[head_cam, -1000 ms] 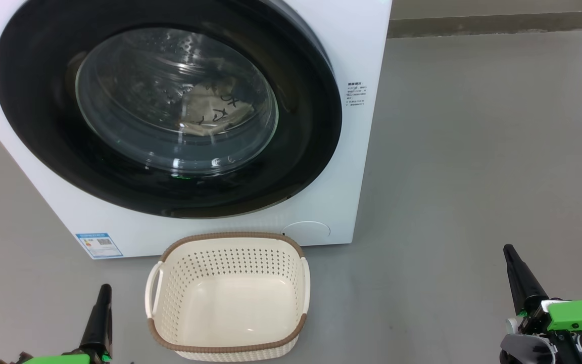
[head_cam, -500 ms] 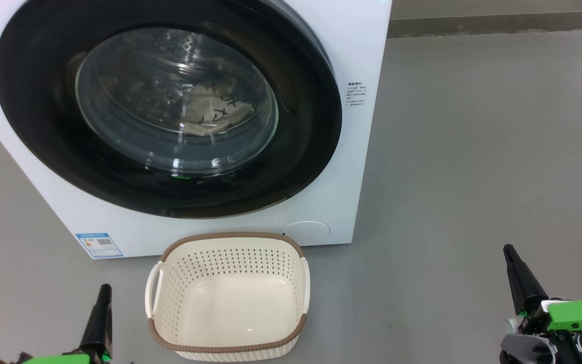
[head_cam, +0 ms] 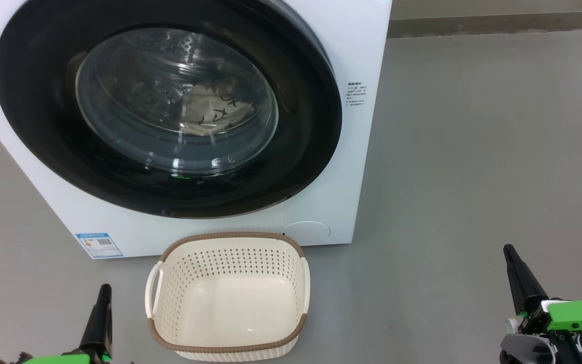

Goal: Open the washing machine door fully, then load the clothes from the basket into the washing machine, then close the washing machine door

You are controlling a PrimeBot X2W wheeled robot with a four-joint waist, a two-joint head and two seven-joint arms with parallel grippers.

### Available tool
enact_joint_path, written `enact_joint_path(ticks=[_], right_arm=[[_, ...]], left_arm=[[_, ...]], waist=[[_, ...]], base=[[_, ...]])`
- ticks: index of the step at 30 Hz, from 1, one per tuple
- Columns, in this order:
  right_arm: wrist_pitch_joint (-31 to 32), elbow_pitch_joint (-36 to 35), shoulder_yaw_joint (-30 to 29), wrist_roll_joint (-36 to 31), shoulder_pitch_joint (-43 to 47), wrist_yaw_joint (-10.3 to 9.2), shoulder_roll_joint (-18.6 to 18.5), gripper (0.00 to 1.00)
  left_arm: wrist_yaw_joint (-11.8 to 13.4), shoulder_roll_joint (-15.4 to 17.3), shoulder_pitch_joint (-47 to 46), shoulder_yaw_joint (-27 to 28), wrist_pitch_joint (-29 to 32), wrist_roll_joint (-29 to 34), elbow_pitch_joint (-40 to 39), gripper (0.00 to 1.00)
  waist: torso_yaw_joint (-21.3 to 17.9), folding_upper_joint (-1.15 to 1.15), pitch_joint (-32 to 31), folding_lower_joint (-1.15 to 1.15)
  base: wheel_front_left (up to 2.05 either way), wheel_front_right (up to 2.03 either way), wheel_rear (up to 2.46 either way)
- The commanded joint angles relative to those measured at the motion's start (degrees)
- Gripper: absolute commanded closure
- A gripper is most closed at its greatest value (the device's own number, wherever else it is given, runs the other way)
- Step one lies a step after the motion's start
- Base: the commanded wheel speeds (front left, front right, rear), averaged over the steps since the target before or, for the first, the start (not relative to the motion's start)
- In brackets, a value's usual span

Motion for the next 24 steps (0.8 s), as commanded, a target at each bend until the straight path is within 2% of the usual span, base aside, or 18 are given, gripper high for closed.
enact_joint_path(ticks=[1, 24], right_arm=[[0.3, -1.7, 1.0, 0.2, -2.5, 0.01, -0.5, 1.00], [0.3, -1.7, 1.0, 0.3, -2.5, 0.01, -0.5, 1.00]], left_arm=[[0.0, 0.5, -2.4, 1.9, 0.4, -0.5, -1.8, 1.00], [0.0, 0.5, -2.4, 1.9, 0.4, -0.5, -1.8, 1.00]], waist=[[0.0, 0.00, 0.0, 0.00], [0.0, 0.00, 0.0, 0.00]], base=[[0.00, 0.00, 0.00], [0.00, 0.00, 0.00]])
